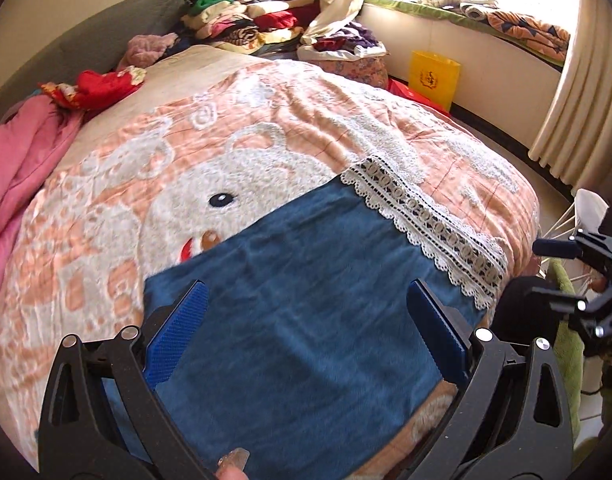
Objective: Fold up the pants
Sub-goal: 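Move the left tool to the lace-trimmed denim edge and close on it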
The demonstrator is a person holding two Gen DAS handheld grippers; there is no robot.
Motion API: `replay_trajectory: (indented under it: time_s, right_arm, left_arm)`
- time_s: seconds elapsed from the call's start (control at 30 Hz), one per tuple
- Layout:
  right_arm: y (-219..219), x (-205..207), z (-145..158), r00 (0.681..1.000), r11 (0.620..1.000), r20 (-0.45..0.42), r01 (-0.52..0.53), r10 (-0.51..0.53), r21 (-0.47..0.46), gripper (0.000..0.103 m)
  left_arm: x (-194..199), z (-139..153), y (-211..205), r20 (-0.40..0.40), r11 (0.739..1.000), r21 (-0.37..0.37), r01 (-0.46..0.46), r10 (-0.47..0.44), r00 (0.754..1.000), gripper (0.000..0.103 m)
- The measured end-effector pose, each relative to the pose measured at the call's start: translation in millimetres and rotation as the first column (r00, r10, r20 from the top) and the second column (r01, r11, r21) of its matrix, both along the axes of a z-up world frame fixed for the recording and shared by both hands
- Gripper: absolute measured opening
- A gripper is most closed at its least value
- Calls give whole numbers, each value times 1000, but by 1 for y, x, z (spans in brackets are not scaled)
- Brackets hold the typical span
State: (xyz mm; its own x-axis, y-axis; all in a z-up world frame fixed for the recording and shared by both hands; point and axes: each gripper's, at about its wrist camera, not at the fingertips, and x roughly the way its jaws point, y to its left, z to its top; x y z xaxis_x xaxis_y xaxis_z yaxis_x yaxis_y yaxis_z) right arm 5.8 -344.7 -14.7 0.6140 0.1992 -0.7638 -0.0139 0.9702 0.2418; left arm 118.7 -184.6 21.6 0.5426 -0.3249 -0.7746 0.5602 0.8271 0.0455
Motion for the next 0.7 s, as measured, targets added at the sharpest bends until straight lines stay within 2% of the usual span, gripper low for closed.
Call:
replay_trajectory:
  time_s: [0.2, 0.33, 0.5, 0.57, 0.7]
  right_arm:
    - [-2, 10, -13, 1000, 1000, -25, 18, -18, 21, 86]
    - [-5, 19, -23, 998, 999, -48, 36, -34, 39, 86]
    - [-10, 31, -35, 995, 997, -81, 58, -53, 53, 86]
    - [-13, 35, -39, 994, 996, -93, 67, -62, 59, 86]
    - [-14, 40, -45, 993, 995, -104, 66, -58, 77, 86]
  left_arm:
    - [29, -16, -15, -63, 1000, 6, 25, -25, 998, 93]
    - [52, -26, -25, -77, 999, 21, 44, -42, 996, 93]
    - [82, -36, -32, -118, 999, -6, 47, -48, 992, 93]
    - [93, -41, -40, -130, 998, 10, 56, -54, 990, 93]
    - [106, -48, -56, -140, 995, 10, 102, -100, 985, 93]
